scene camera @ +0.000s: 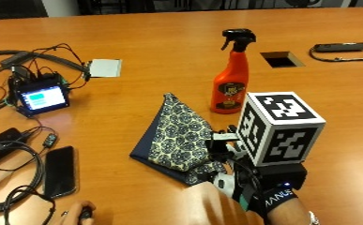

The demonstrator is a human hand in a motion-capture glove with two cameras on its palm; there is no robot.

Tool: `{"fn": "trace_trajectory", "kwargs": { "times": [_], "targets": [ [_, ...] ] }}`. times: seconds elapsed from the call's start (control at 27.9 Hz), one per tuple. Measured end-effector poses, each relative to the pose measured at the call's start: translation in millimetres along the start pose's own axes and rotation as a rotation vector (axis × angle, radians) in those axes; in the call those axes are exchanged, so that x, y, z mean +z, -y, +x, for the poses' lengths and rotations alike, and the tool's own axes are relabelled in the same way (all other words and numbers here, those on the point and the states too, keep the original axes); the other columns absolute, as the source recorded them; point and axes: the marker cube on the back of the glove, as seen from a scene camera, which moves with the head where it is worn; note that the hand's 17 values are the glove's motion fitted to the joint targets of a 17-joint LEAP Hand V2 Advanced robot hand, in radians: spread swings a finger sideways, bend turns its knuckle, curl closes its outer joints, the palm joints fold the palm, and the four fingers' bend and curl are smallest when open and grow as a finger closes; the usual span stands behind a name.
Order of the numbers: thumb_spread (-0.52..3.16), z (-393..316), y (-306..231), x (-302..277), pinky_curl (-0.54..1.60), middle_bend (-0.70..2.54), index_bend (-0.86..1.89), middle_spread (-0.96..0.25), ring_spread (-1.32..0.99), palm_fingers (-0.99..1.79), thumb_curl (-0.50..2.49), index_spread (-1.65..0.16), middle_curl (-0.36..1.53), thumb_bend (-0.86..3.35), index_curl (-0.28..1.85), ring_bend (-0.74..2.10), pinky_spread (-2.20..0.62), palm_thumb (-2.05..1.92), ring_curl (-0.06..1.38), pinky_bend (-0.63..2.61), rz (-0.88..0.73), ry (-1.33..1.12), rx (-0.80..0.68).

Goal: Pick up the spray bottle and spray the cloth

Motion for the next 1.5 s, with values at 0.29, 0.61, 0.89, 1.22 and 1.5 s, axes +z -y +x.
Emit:
{"fn": "trace_trajectory", "kwargs": {
  "times": [0.29,0.61,0.89,1.22,1.5],
  "targets": [
    [0.78,-0.3,0.7,3.2,0.17,0.18,0.23,-0.01,0.01,0.3,0.11,-0.36,0.1,0.21,0.16,0.23,0.25,0.41,0.1,0.41,-0.015,0.012,-0.007],
    [1.0,-0.7,2.3,5.8,0.21,0.17,0.21,0.0,0.02,0.3,0.14,-0.42,0.14,0.16,0.22,0.24,0.29,0.44,0.14,0.39,-0.024,0.03,-0.019],
    [1.08,1.4,7.3,5.4,0.24,0.16,0.2,0.0,0.03,0.3,0.17,-0.44,0.17,0.12,0.26,0.25,0.3,0.46,0.17,0.38,-0.003,0.034,-0.008],
    [1.13,15.7,24.8,3.2,0.26,0.17,0.18,0.0,0.03,0.31,0.2,-0.44,0.19,0.08,0.29,0.28,0.31,0.49,0.2,0.35,0.02,0.047,0.06],
    [1.15,37.4,61.6,-4.5,0.27,0.18,0.18,0.0,0.02,0.35,0.22,-0.44,0.22,0.05,0.3,0.29,0.31,0.52,0.22,0.33,0.088,0.066,0.151]
  ]
}}
